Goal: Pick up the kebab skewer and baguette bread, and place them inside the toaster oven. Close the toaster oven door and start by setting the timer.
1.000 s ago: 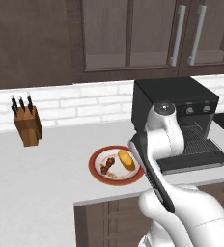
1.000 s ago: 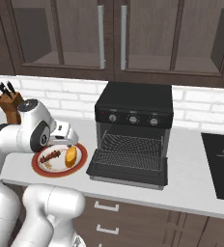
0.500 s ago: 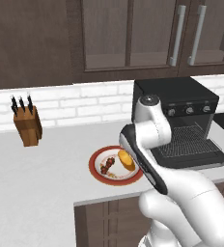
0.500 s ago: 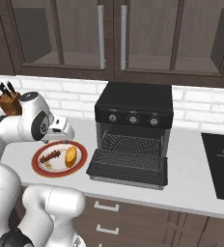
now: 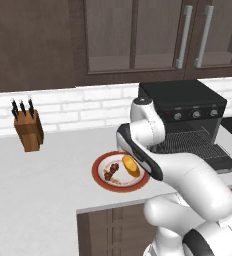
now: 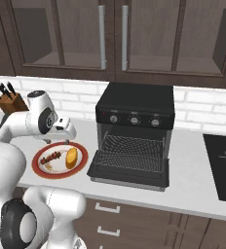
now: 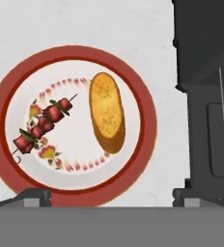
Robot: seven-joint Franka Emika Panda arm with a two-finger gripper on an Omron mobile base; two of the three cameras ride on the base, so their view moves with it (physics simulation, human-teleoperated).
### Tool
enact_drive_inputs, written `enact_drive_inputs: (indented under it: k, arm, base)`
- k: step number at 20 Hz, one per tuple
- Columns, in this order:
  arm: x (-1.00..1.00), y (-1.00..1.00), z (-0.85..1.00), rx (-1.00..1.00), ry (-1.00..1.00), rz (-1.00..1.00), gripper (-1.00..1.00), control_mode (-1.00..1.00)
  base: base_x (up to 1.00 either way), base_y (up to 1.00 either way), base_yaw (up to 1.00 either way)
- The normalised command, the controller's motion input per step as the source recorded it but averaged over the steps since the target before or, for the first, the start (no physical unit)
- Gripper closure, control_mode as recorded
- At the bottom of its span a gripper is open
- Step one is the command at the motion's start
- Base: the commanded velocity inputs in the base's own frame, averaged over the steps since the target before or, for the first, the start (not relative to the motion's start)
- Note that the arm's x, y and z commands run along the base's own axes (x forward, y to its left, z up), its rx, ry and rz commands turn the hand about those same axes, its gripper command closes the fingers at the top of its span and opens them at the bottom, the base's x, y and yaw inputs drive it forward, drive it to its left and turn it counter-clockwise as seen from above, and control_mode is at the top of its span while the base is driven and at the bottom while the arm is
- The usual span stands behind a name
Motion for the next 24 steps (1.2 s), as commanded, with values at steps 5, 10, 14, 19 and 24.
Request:
enact_drive_inputs:
  k: [5, 10, 14, 19, 24]
  arm:
    - [0.33, 0.0, -0.54, 0.02, 0.04, 0.0, -1.0, -1.0]
    - [0.2, 0.0, -0.5, 0.02, 0.0, 0.01, -1.0, -1.0]
    - [0.28, 0.0, -0.44, 0.0, 0.0, 0.01, -1.0, -1.0]
    - [0.21, 0.0, -0.38, 0.0, 0.0, 0.0, -1.0, -1.0]
    - [0.12, 0.0, -0.28, 0.0, 0.0, 0.0, -1.0, -1.0]
  base:
    - [0.0, 0.0, 0.0]
    - [0.0, 0.0, 0.0]
    - [0.0, 0.0, 0.0]
    - [0.0, 0.0, 0.0]
    - [0.0, 0.0, 0.0]
